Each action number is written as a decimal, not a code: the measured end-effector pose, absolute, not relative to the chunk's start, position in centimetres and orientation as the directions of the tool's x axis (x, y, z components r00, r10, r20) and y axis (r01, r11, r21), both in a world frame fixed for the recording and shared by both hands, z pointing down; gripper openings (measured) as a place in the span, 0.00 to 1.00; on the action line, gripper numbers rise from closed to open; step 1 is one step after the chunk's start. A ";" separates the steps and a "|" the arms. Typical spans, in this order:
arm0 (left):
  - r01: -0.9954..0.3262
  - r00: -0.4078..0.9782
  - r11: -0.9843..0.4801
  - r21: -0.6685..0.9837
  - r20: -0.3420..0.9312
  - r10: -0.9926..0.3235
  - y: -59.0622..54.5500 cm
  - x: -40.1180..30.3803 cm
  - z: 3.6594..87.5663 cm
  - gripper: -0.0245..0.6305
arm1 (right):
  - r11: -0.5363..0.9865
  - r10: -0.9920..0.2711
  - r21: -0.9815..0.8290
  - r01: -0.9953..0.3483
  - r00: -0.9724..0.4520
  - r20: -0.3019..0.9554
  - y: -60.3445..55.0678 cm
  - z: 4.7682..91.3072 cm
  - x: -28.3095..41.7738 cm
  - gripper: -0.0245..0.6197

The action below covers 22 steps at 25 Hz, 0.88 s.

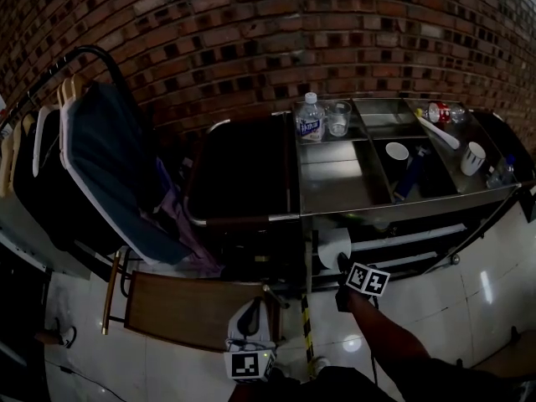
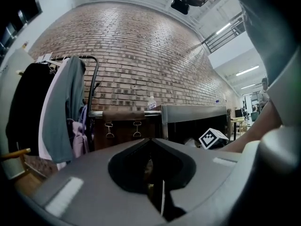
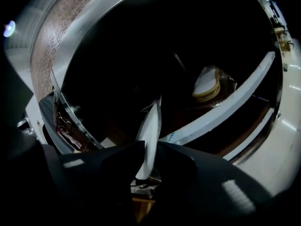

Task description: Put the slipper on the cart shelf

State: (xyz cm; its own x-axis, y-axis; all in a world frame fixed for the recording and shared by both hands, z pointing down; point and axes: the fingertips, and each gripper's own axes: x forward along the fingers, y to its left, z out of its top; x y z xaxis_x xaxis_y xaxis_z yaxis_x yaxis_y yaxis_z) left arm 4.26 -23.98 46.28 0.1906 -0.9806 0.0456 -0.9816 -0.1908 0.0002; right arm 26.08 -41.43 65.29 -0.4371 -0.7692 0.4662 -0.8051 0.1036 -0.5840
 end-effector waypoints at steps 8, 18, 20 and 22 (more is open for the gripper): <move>-0.981 0.194 -0.194 0.009 0.070 -0.978 -23.8 4.3 47.2 0.07 | 0.130 -0.829 -0.346 -0.929 -0.293 0.477 -43.3 66.0 27.6 0.25; -0.980 0.196 -0.194 0.032 0.063 -0.979 -23.5 5.2 46.7 0.07 | 0.215 -0.915 -0.008 -0.976 -0.205 0.347 -41.5 60.3 28.4 0.37; -0.977 0.210 -0.208 0.040 0.042 -0.977 -23.7 5.9 46.2 0.07 | 0.282 -0.927 0.058 -0.958 -0.256 0.274 -39.6 57.4 27.7 0.35; -0.974 0.227 -0.226 0.032 0.025 -0.974 -23.8 6.7 45.8 0.07 | 0.346 -0.921 0.103 -0.933 -0.316 0.227 -37.3 55.1 26.9 0.32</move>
